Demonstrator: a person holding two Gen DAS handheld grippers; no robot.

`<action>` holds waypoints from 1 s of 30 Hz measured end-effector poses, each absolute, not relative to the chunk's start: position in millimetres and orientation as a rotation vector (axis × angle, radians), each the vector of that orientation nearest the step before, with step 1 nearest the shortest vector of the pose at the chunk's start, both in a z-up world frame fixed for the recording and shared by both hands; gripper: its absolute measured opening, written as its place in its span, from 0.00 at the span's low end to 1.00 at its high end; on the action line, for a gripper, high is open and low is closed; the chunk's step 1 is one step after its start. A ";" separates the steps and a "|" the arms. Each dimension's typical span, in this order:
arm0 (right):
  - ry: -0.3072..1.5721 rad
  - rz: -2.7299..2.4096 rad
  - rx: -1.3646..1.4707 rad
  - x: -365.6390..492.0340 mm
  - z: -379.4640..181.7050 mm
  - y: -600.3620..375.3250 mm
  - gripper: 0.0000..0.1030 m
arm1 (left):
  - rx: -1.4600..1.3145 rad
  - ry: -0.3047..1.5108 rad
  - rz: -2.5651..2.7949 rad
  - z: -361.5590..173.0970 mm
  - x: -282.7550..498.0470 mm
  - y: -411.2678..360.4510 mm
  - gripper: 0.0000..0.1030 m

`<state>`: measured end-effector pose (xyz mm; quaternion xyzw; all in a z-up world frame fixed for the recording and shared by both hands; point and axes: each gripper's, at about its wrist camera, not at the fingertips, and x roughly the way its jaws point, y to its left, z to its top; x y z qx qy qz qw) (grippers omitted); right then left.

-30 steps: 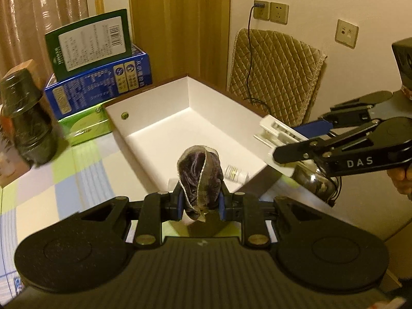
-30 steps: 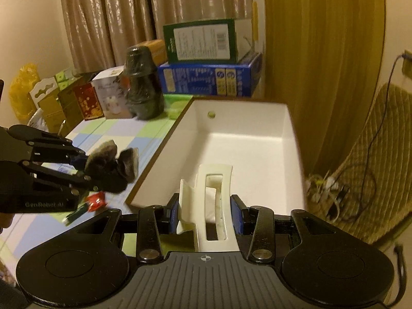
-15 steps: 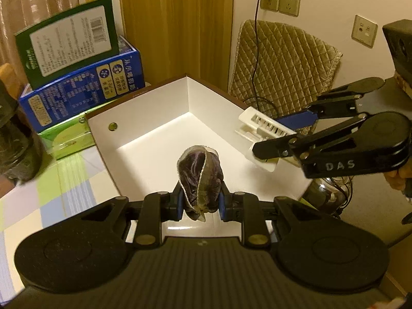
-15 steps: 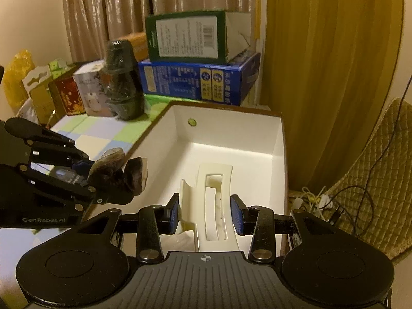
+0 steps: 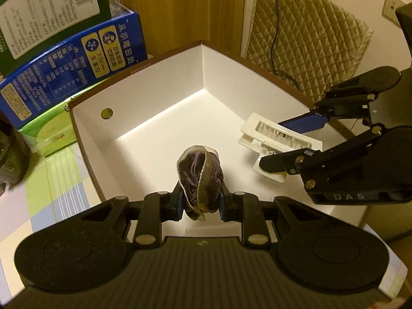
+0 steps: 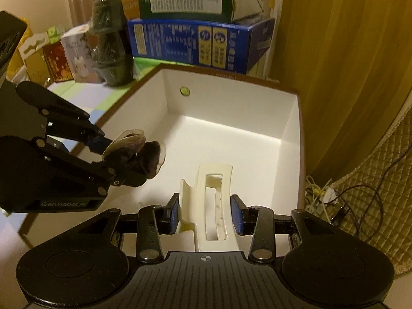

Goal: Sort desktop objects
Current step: 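Carry the hair clip and mesh pouch with both grippers over the box, then open both grippers to drop the pouch and hair clip into the box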

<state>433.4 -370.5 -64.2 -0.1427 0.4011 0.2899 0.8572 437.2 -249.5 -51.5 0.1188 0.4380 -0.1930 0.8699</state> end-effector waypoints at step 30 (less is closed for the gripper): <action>0.891 0.613 -0.343 468.1 -88.0 -366.6 0.37 | 0.300 0.995 -0.365 -85.1 481.3 -252.6 0.41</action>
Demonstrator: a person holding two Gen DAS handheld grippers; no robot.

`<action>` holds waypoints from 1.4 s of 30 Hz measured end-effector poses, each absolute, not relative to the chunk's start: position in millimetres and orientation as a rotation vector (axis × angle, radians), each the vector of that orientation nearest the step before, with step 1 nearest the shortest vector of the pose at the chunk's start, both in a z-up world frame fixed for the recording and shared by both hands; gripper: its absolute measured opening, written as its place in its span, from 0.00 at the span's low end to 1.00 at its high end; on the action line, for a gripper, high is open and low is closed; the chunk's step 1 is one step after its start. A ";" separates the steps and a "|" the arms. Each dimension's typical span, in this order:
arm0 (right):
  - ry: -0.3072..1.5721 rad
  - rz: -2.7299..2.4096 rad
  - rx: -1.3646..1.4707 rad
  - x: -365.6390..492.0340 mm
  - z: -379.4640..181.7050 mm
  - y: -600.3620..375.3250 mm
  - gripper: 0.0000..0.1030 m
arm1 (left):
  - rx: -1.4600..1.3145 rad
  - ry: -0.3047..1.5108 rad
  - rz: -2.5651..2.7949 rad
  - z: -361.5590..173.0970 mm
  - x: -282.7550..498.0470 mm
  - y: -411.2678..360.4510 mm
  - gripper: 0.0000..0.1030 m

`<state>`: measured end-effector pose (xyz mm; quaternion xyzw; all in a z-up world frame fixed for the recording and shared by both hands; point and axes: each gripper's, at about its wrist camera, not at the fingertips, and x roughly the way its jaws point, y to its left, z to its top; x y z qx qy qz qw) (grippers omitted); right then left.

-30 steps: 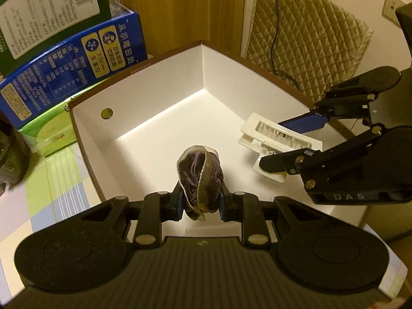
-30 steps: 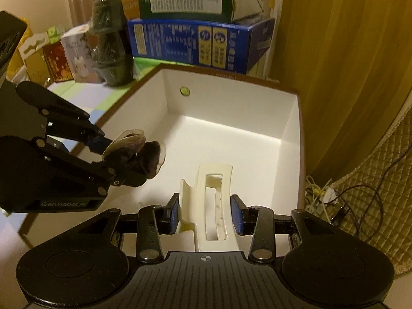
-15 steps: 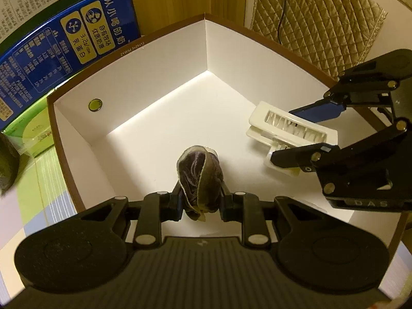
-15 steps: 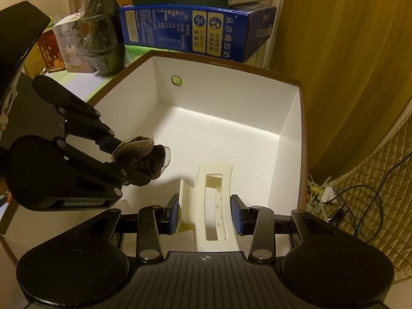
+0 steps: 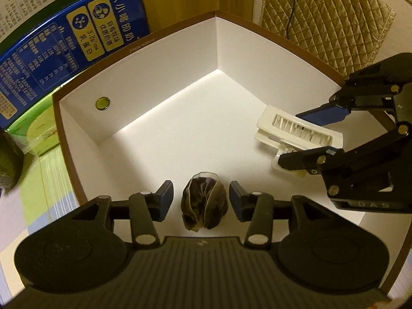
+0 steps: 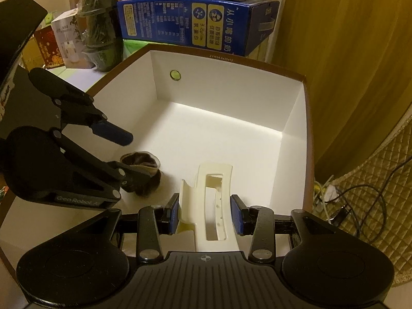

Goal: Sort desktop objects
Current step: 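Open both grippers to drop the pouch and hair clip into the box, then lift both grippers away from the box toward the loose table items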

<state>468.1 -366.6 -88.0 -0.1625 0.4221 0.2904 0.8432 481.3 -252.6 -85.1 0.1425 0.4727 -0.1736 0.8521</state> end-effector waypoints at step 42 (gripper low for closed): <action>0.796 0.591 -0.182 377.2 -34.8 -401.2 0.98 | 0.210 0.929 -0.288 -16.9 390.6 -228.2 0.87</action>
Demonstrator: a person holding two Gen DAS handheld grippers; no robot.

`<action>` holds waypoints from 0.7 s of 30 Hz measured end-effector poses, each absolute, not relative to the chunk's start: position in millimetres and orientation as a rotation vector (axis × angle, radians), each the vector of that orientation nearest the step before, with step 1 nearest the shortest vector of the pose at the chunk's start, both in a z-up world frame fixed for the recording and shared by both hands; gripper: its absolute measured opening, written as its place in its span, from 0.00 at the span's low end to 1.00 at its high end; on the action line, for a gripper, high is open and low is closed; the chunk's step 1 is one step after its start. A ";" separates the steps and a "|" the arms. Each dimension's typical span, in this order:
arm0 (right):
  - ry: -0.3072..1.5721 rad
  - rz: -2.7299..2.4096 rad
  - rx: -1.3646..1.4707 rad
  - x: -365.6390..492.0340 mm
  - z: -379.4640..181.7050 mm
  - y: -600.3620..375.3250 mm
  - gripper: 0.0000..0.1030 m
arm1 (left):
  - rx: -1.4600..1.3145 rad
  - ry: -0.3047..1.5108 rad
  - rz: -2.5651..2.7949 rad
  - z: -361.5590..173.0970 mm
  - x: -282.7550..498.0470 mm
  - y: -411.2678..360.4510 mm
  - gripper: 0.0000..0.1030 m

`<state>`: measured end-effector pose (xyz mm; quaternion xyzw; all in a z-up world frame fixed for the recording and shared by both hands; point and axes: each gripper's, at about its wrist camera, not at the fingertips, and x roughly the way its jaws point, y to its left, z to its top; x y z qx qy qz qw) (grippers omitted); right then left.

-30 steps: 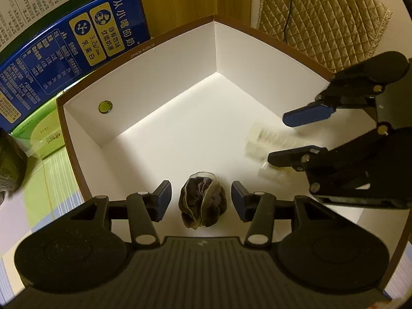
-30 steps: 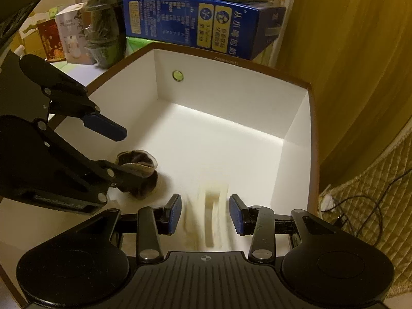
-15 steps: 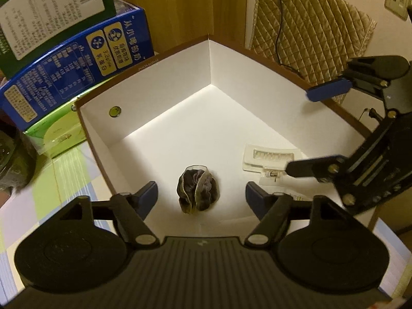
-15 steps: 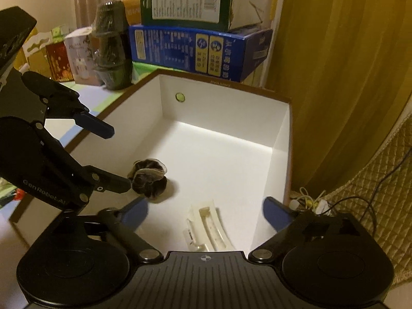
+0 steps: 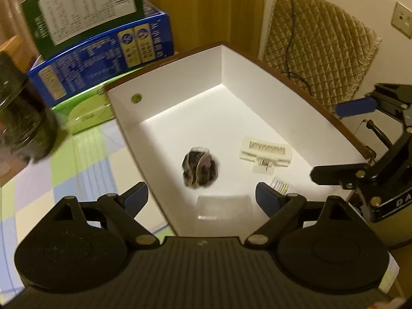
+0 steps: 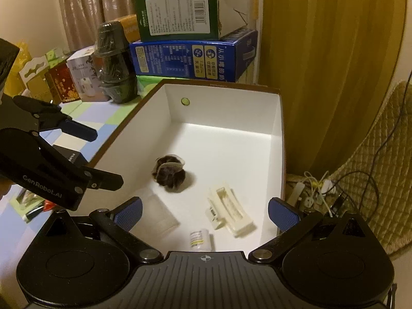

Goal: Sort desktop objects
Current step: 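Lift both grippers away from the box toward the loose table items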

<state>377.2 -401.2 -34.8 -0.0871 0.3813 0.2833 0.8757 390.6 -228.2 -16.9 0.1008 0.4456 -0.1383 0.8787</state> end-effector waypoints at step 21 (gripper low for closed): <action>0.784 0.566 -0.073 308.8 -14.2 -394.4 0.98 | 0.143 0.912 -0.172 10.5 308.7 -197.1 0.94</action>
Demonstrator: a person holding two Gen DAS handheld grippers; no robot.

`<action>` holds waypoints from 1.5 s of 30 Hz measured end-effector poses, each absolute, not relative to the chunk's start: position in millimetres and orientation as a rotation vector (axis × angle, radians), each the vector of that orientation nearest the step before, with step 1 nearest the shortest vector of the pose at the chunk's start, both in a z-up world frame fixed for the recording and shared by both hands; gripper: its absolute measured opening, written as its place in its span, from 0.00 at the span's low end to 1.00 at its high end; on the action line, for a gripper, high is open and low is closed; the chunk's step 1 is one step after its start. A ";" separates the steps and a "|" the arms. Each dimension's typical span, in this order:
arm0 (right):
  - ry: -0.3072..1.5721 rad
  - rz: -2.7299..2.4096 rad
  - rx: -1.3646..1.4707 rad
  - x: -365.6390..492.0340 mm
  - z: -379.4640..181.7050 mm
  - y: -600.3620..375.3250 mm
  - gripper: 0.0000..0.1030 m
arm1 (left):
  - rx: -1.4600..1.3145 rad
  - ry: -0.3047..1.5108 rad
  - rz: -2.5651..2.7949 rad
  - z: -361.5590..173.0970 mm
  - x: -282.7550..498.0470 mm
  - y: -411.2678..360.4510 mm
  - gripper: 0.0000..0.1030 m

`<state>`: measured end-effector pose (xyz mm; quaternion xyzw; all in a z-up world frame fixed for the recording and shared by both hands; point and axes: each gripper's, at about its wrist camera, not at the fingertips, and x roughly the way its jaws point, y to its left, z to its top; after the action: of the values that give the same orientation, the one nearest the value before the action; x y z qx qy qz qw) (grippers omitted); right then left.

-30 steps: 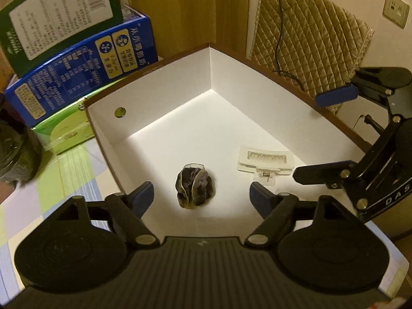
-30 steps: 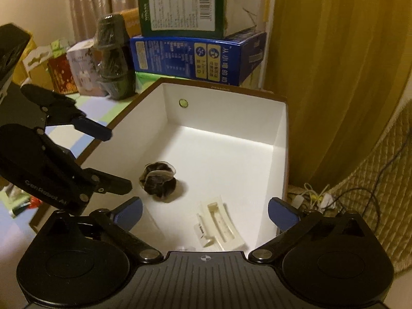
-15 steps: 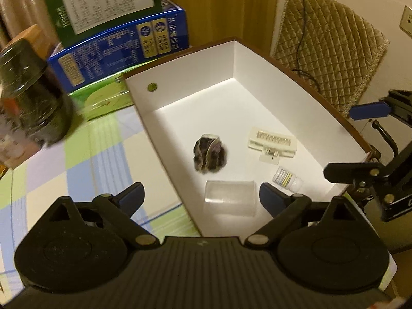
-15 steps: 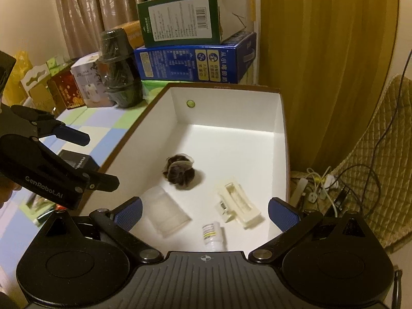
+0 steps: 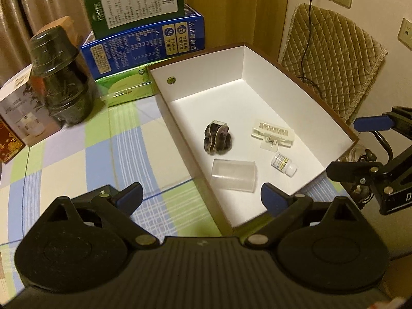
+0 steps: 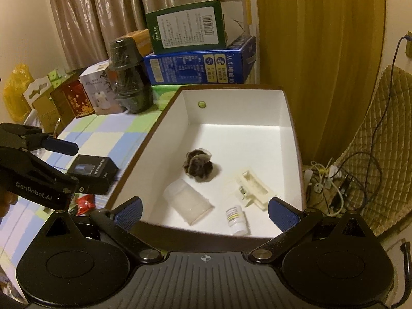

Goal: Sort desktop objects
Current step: 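Lift both grippers away from the box toward the loose table items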

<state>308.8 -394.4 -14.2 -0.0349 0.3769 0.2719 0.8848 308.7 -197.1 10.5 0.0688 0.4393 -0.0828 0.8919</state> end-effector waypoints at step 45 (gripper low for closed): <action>0.956 0.725 -0.077 209.2 -61.4 -257.8 0.98 | 0.041 0.967 -0.034 -5.0 185.0 -61.5 0.93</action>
<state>209.2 -257.8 -61.4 -0.0360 0.4497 0.3409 0.8248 185.0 -61.5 -5.0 0.0198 0.4649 -0.0163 0.8850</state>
